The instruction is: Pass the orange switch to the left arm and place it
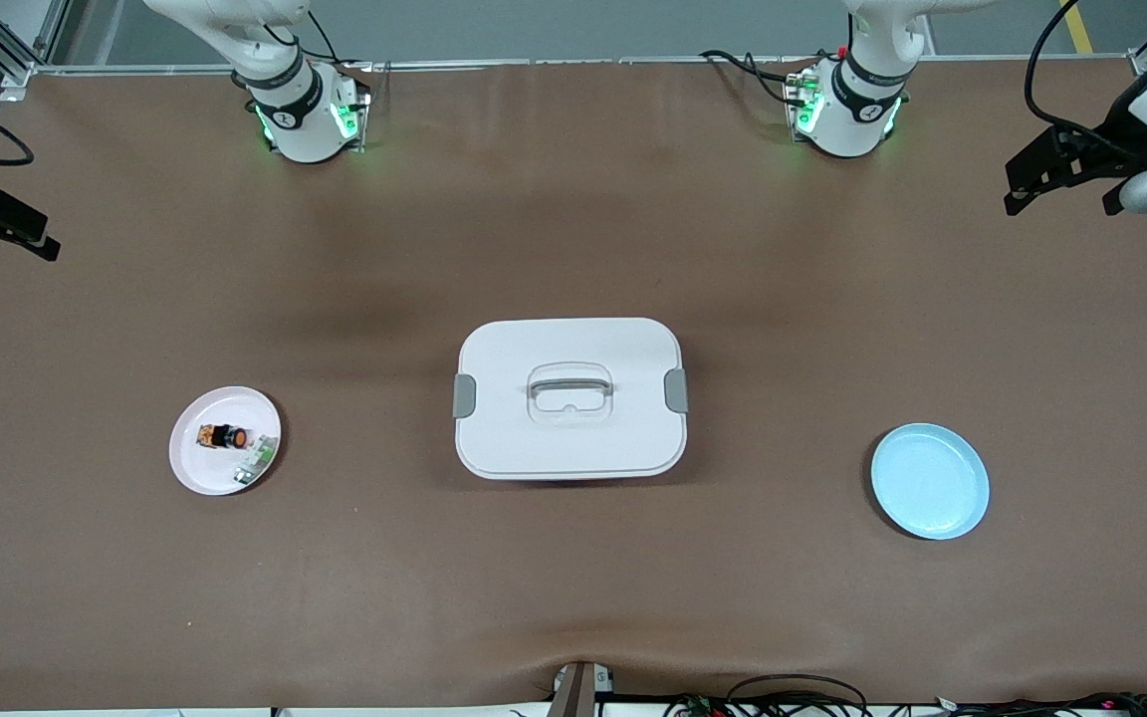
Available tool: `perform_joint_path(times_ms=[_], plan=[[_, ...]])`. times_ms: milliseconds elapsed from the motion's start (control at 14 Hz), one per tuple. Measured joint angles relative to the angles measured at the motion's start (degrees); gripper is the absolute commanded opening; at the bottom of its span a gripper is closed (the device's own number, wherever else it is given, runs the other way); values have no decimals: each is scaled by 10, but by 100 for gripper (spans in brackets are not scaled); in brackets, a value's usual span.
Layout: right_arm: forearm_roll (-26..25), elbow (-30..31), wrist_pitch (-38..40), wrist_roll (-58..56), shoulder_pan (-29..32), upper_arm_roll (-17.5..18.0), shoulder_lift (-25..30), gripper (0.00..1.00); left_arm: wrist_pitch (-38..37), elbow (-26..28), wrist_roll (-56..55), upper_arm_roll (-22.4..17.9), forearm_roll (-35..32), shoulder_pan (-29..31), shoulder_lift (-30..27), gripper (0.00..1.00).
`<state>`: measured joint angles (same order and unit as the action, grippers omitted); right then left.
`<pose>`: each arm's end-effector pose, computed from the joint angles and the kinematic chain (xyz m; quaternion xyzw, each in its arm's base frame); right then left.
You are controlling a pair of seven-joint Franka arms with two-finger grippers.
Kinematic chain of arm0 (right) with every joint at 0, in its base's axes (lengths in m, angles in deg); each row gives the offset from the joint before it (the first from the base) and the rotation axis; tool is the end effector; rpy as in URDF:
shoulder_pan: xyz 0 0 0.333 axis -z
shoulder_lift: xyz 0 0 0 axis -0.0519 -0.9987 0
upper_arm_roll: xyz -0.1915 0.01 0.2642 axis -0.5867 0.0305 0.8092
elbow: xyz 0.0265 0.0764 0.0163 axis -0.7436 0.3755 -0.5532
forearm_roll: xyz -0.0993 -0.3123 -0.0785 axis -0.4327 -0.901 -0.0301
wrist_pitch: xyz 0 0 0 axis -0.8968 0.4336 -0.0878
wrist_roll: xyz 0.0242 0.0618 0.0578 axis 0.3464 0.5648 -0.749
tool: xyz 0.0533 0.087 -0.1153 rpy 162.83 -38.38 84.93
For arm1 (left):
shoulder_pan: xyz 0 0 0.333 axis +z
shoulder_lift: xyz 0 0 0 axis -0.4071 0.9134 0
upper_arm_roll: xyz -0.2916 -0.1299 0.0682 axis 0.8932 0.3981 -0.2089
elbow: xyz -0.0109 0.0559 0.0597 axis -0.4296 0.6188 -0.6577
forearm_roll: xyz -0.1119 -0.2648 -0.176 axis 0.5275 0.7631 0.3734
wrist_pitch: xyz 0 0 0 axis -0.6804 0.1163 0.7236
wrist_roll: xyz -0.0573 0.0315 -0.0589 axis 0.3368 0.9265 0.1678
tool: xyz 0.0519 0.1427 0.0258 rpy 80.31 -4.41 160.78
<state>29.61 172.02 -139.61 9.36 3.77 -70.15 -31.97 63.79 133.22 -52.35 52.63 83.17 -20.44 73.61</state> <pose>0.4696 -0.0510 0.5940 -0.9996 0.0268 0.0039 0.0094 0.4553 -0.0568 0.6305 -0.9998 0.0140 0.0047 0.0110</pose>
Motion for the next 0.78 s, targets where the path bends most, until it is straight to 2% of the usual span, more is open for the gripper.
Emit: perform_joint_path(times_ms=[783], plan=[[-1, 0, 0, 0, 0, 0, 0, 100, -3, 0, -1, -1, 0, 19, 1, 100]])
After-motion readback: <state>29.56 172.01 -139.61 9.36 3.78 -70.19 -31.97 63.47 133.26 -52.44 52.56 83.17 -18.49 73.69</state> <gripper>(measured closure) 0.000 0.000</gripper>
